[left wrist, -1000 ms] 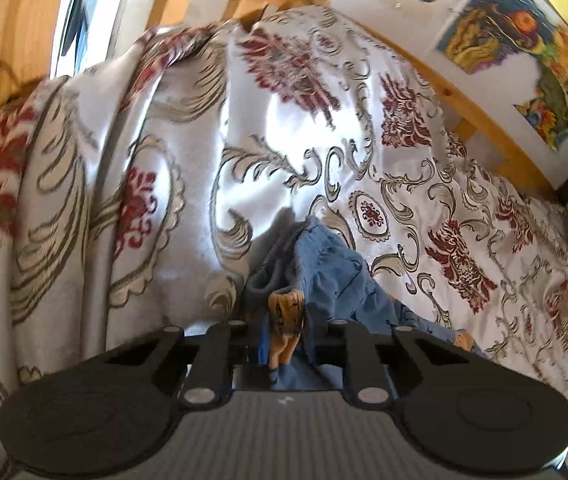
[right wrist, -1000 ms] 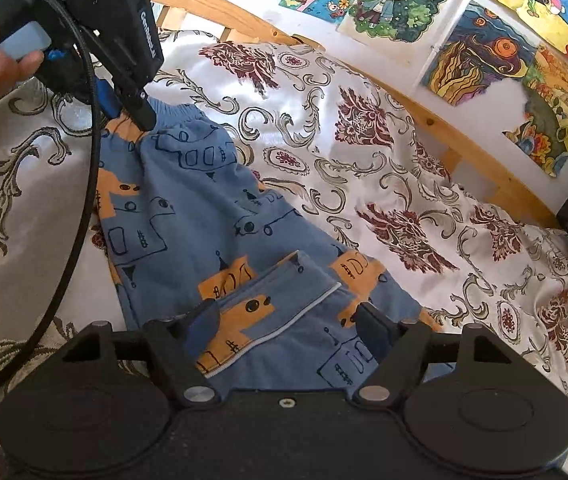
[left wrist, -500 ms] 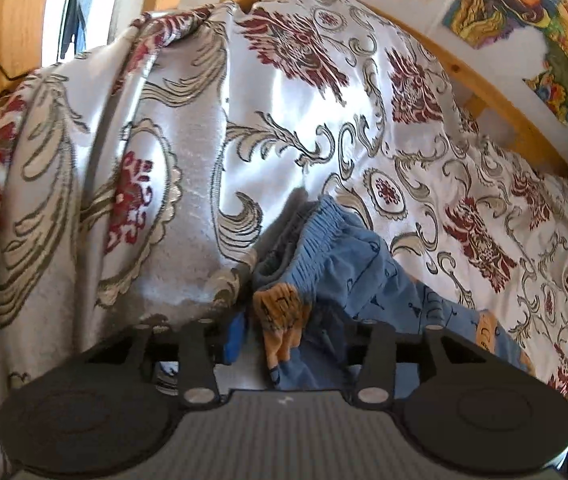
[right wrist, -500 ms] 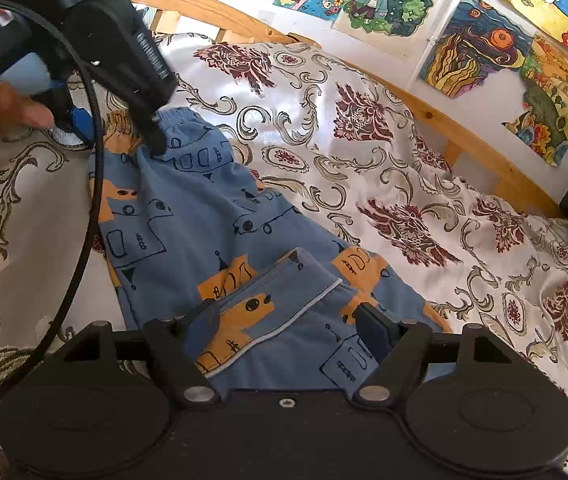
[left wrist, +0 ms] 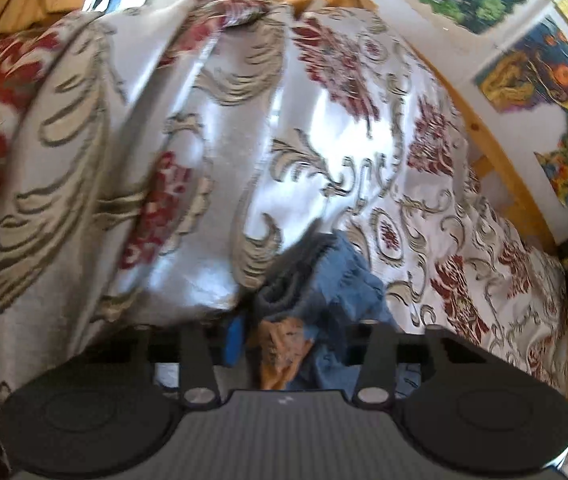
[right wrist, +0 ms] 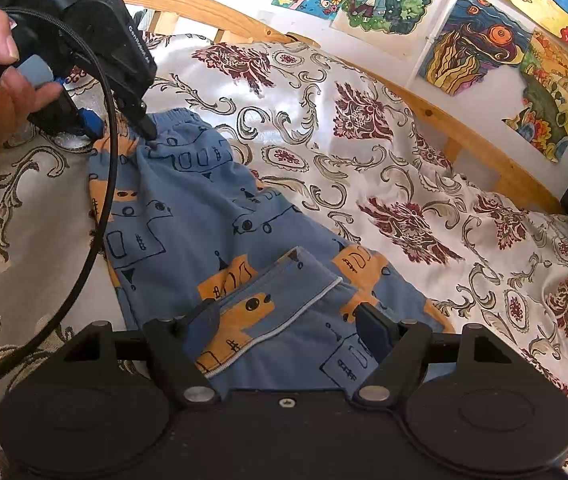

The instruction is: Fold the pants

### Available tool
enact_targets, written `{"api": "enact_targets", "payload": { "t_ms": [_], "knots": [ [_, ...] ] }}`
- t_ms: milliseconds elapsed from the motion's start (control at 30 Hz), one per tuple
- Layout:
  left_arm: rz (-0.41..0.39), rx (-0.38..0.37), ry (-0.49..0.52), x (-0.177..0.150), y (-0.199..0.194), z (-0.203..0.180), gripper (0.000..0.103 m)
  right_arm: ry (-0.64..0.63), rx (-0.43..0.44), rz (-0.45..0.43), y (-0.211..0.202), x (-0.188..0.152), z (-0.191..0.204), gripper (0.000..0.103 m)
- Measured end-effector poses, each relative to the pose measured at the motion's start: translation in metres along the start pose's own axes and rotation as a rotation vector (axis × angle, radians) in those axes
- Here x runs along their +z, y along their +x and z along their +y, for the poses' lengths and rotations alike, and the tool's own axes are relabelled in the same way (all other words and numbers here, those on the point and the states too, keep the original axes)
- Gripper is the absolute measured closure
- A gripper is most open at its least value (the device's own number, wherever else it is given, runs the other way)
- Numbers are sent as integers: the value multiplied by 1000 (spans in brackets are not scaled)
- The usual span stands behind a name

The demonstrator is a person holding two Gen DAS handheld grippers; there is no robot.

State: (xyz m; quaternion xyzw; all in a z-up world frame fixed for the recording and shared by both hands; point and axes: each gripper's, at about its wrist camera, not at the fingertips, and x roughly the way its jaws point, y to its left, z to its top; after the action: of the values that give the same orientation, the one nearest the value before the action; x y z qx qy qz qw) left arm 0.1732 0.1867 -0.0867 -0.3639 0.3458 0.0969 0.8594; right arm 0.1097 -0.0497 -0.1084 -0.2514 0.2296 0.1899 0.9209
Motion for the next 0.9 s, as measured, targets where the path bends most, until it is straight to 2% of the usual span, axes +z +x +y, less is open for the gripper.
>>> {"api": "enact_targets", "payload": {
  "t_ms": [100, 300, 567, 767, 900],
  "knots": [
    [11, 0, -31, 3, 1, 6, 70, -1, 1, 1, 0, 0, 0, 26],
    [22, 11, -27, 4, 3, 4, 82, 3, 1, 3, 1, 0, 0, 25],
    [-1, -17, 0, 4, -10, -7, 85, 95, 22, -10, -6, 5, -18, 21],
    [-46, -74, 101, 0, -28, -31, 85, 154, 24, -33, -24, 12, -45, 13],
    [-89, -126, 235, -10, -49, -61, 85, 218, 32, -38, -41, 13, -79, 10]
  ]
}}
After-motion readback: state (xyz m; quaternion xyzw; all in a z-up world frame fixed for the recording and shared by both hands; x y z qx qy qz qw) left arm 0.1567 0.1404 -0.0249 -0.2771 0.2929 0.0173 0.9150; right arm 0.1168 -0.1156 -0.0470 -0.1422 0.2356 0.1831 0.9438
